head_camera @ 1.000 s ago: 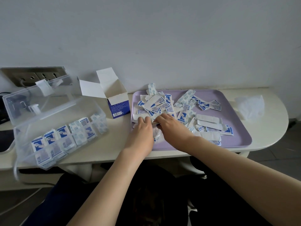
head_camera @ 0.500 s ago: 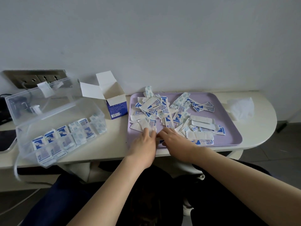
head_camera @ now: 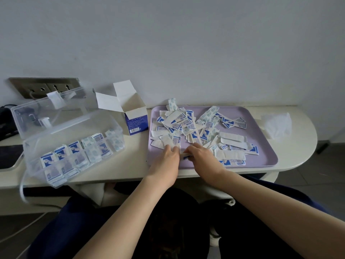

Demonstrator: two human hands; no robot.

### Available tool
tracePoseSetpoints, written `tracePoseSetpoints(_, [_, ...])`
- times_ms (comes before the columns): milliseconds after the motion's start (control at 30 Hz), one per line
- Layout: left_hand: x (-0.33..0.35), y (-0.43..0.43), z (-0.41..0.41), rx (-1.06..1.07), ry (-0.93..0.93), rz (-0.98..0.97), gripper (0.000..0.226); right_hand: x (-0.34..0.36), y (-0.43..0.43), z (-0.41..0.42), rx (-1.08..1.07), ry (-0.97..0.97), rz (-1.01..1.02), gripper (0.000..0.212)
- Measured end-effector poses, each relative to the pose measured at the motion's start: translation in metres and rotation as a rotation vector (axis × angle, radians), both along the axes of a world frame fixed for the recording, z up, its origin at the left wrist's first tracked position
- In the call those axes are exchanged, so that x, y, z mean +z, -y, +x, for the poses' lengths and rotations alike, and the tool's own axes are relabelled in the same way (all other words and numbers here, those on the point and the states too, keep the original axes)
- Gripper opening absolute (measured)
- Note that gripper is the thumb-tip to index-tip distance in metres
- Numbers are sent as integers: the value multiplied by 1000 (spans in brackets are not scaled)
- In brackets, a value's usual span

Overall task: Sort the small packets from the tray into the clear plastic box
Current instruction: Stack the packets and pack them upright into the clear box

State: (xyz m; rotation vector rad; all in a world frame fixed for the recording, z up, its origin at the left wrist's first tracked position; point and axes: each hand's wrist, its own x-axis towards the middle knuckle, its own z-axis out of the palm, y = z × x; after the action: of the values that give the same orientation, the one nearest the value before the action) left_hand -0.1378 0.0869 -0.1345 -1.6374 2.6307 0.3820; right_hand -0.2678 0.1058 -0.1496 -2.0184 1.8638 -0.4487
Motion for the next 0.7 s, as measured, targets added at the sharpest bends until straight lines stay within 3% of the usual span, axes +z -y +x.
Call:
tracePoseSetpoints(167, [11,-2,4,-42,11,-100,23,8,3,-1,72,-146,-110,23])
tracePoseSetpoints(400, [23,-6,20,-54,40,-72,27,23,4,7,208,-355,-126,32])
tracePoseSetpoints(567, [36,-7,37,-52,24,-41,26,26,12,11,312,-215,-111,37])
tracePoseSetpoints(700, [41,-6,51,2,-44,-13,31,32,21,22,176,199,-124,28])
